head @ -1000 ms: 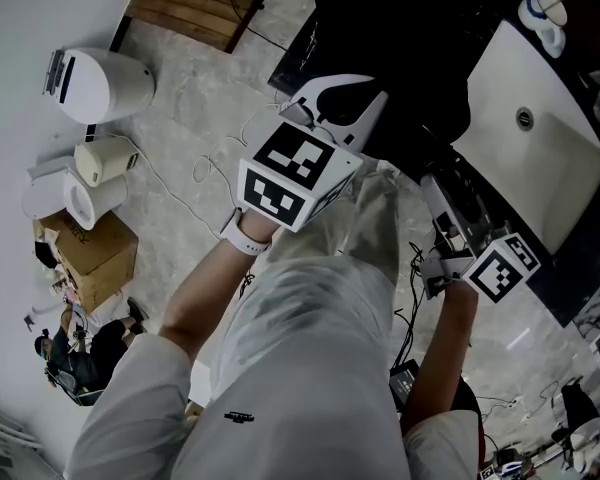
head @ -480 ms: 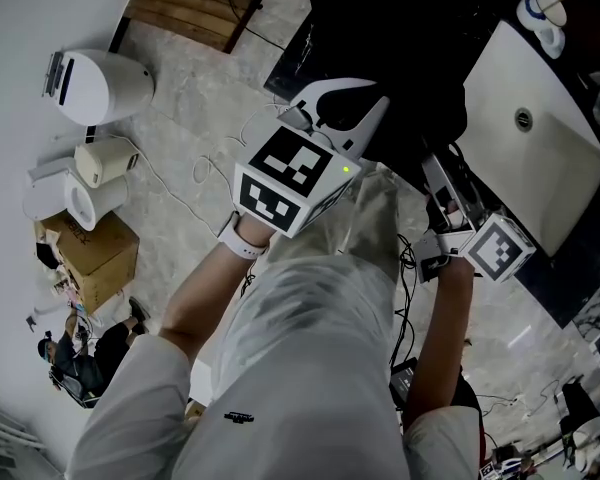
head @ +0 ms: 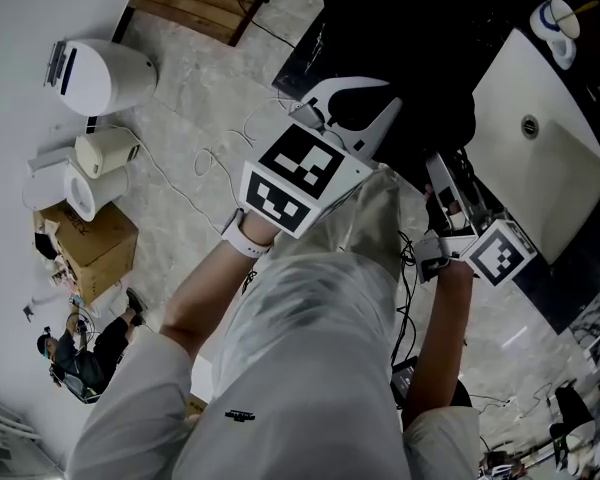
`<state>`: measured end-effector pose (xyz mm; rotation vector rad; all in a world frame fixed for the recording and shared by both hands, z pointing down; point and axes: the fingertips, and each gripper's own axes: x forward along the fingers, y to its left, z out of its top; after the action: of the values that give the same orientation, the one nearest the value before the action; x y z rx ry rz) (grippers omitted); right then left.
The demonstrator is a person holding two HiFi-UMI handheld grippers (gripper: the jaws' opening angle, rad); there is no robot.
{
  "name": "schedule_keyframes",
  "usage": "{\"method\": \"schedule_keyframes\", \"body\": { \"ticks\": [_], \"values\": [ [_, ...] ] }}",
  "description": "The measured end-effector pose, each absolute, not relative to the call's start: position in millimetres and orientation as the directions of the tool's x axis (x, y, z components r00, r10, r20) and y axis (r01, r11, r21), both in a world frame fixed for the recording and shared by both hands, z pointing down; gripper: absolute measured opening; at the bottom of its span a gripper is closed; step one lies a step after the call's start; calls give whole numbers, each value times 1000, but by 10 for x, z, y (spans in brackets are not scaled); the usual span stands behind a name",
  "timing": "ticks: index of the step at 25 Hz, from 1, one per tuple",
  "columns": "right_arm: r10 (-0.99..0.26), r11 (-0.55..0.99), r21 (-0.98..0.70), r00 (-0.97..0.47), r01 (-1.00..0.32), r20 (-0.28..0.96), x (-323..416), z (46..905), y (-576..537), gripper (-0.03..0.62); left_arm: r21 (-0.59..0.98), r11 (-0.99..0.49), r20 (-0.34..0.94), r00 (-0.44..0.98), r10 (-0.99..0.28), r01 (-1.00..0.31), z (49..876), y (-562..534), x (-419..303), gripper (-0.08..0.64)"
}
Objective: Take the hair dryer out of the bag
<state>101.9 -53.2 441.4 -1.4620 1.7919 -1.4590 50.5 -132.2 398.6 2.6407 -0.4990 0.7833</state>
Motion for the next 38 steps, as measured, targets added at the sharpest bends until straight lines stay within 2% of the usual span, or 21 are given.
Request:
{"method": "schedule_keyframes", "body": {
  "ticks": [13, 25, 38],
  "values": [
    [-929, -104, -899, -280, -425, 240, 1078, 4217, -266, 134, 194, -885, 594, 768, -239, -424, 4003, -1307, 379, 22],
    [-962, -146, -933, -172, -330, 212, 1269, 4040, 249, 133, 140, -889, 604, 749, -273, -437, 3997, -1207, 342, 22],
    [-950, -96, -965, -268, -244, 162, 1287, 3891, 638, 133, 99, -909, 639, 726, -254, -406, 4112, -1136, 304, 23]
  ]
}}
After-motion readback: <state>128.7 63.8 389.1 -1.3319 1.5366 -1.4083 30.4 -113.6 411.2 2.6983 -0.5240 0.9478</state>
